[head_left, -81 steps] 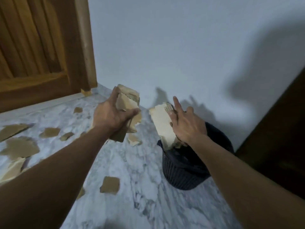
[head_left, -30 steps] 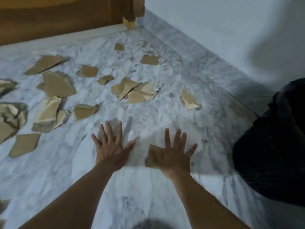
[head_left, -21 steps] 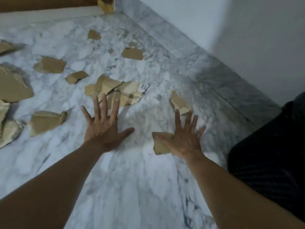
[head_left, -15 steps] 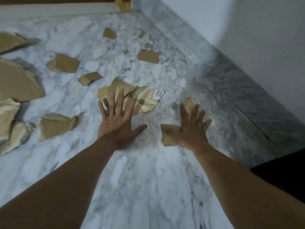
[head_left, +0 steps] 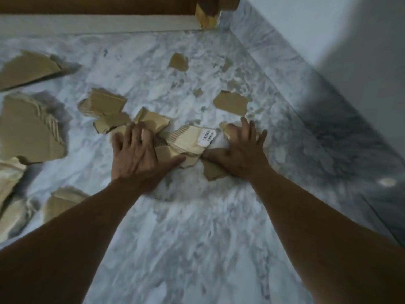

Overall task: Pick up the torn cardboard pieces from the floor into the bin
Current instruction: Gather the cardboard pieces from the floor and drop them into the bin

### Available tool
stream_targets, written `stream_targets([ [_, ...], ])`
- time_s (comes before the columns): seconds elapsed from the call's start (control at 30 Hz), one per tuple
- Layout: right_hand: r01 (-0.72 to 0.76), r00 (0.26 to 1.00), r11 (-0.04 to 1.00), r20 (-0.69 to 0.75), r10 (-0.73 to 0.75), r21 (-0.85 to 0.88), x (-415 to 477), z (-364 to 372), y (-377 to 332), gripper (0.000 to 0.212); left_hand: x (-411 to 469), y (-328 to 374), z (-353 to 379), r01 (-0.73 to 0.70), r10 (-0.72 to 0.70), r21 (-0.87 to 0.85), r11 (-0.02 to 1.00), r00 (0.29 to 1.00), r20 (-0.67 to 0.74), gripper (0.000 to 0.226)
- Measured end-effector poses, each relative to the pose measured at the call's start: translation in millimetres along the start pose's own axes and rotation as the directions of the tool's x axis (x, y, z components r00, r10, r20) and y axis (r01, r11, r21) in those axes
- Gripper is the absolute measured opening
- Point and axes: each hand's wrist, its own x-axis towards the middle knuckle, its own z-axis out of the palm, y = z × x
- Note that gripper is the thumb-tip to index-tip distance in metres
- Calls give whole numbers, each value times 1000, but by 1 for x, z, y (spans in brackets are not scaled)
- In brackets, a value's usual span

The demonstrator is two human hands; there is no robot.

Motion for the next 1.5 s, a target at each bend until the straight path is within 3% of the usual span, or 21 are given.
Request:
stream_targets([
  [0.27,121,983,993,139,-122,18,81,-8,-2,127,17,-6,4,46,-47,-36,998,998,-31,76],
  [0.4,144,983,980,138,-125,-140,103,-11,1,130,20,-6,6,88,-86,-54,995,996,31,85],
  [0.5,170,978,972,147,-146,-166,119,-16,0,128,20,-8,0,109,-108,-39,993,993,46,95],
  [0.63,89,973,995,218,-79,-38,132,-10,5,118,18,-7,-2,102,-102,-37,994,995,2,84],
  [0.77,98,993,995,62,-96,-18,127,-4,4,101,19,-5,1,131,-128,-59,990,990,62,89],
  [0.83,-12,999,986,41,5,168,126,-6,-1,92,20,-4,2,134,-129,-77,988,989,67,90],
  [0.93,-231,965,904,200,167,360,123,-13,-30,97,21,-5,2,125,-123,-82,989,992,19,80],
  [1.03,-217,944,945,301,138,244,102,-11,-71,116,18,-7,2,153,-158,-114,982,987,-41,64],
  [1.13,-74,971,989,236,41,129,69,2,-94,126,12,-16,1,161,-168,-79,984,982,-88,54],
  [1.27,18,998,999,-64,-16,29,29,17,-104,124,3,-38,-15,195,-193,40,980,980,-44,53],
  [1.33,16,977,999,-212,-22,-28,17,22,-112,122,4,-55,-19,132,-131,86,988,991,-10,61],
  [1.43,10,970,998,-243,-24,-60,1,19,-123,116,5,-76,-21,75,-82,76,994,993,83,78],
  [1.5,43,974,999,-220,-49,-30,-10,17,-125,109,-4,-79,-23,101,-105,68,993,993,59,82],
])
